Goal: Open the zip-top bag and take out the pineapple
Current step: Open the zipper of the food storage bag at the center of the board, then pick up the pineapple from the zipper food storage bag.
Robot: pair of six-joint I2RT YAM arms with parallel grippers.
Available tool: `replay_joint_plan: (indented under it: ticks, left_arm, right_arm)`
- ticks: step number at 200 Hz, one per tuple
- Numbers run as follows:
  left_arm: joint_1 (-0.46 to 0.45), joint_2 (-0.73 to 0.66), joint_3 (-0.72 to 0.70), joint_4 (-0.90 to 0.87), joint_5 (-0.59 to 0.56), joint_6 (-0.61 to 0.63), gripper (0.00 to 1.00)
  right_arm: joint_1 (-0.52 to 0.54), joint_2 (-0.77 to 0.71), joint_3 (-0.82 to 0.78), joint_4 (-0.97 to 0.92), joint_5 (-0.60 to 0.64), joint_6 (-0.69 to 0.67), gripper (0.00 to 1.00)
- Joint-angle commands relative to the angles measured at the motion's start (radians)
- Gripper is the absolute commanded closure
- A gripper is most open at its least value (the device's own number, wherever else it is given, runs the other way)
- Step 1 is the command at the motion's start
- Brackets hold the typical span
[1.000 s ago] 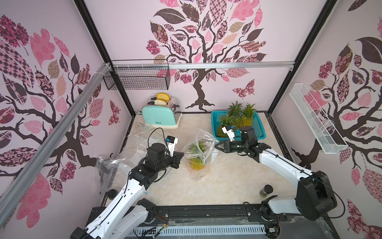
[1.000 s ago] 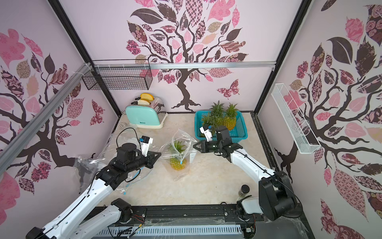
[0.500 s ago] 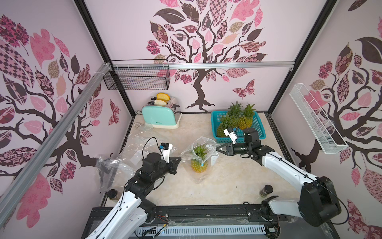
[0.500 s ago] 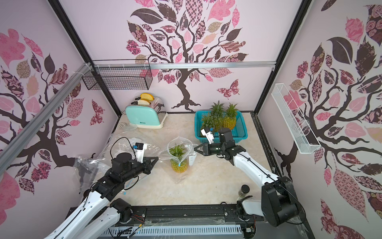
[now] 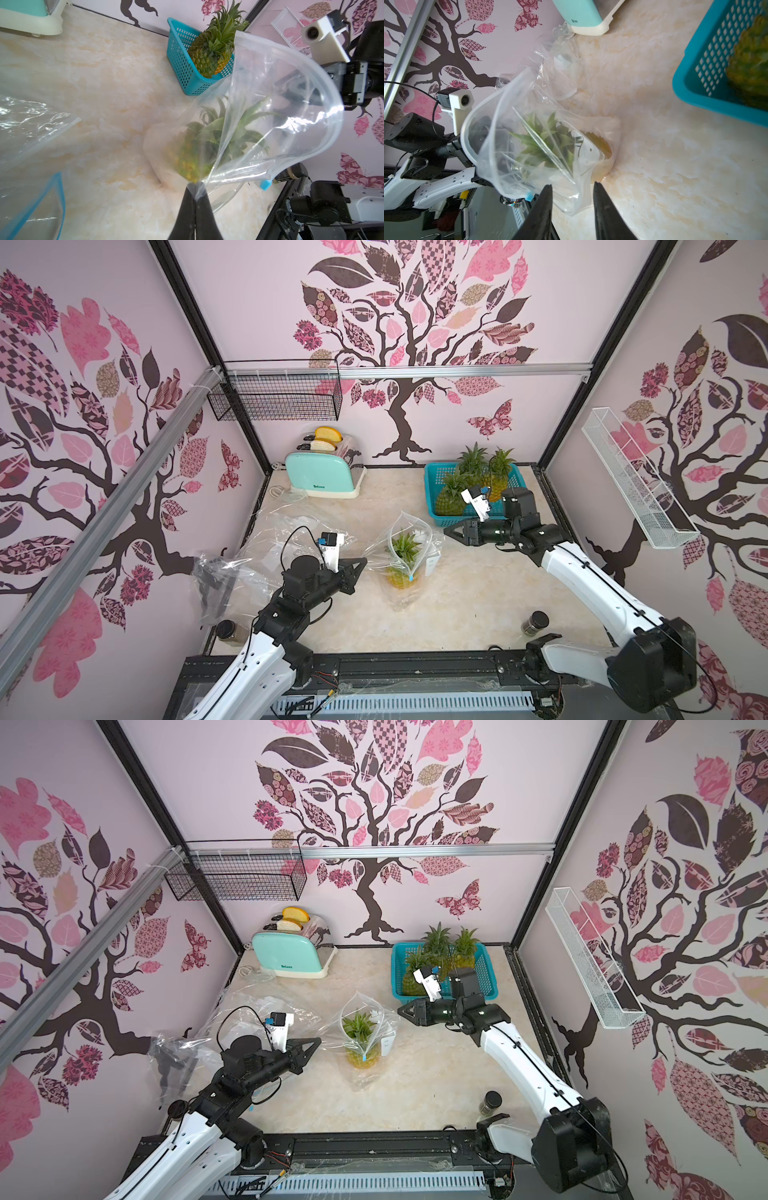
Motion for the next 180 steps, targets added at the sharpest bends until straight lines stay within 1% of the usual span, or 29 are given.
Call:
replay_joint_plan:
  ticks: [1, 28, 56, 79, 99, 139, 166, 180]
  left_arm:
    - [-0.019, -0.008, -0.023, 0.081, 0.041, -0.021, 1.0]
    - [-0.052, 0.0, -0.037, 0.098, 0.016, -0.025, 1.0]
    - [-0.078, -0.004, -0.05, 0.104, -0.006, -0.026, 1.0]
    - [-0.081, -0.02, -0.063, 0.103, -0.015, -0.032, 1.0]
    - [-0.081, -0.041, -0.075, 0.101, -0.03, -0.034, 1.0]
    - [-0.083, -0.04, -0.09, 0.111, -0.039, -0.039, 1.0]
    - [-0.083, -0.039, -0.103, 0.118, -0.059, -0.049, 1.0]
    - [-0.083, -0.046, -0.117, 0.124, -0.092, -0.065, 1.0]
  right_arm:
    - [0.114, -0.029, 0.134, -0.105, 0.149, -0.036, 0.59]
    - [0.263, 0.033, 0.275, -0.175, 0.254, -0.041, 0.56]
    - [0.356, 0.134, 0.341, -0.183, 0.311, -0.035, 0.55]
    - [0.387, 0.216, 0.362, -0.201, 0.357, -0.027, 0.55]
    - [0.406, 0.258, 0.37, -0.231, 0.415, -0.024, 0.54]
    - [0.452, 0.303, 0.383, -0.263, 0.474, -0.027, 0.41]
    - [0.469, 0.338, 0.416, -0.31, 0.519, -0.036, 0.35]
    - [0.476, 0.334, 0.416, -0.311, 0.529, -0.031, 0.34]
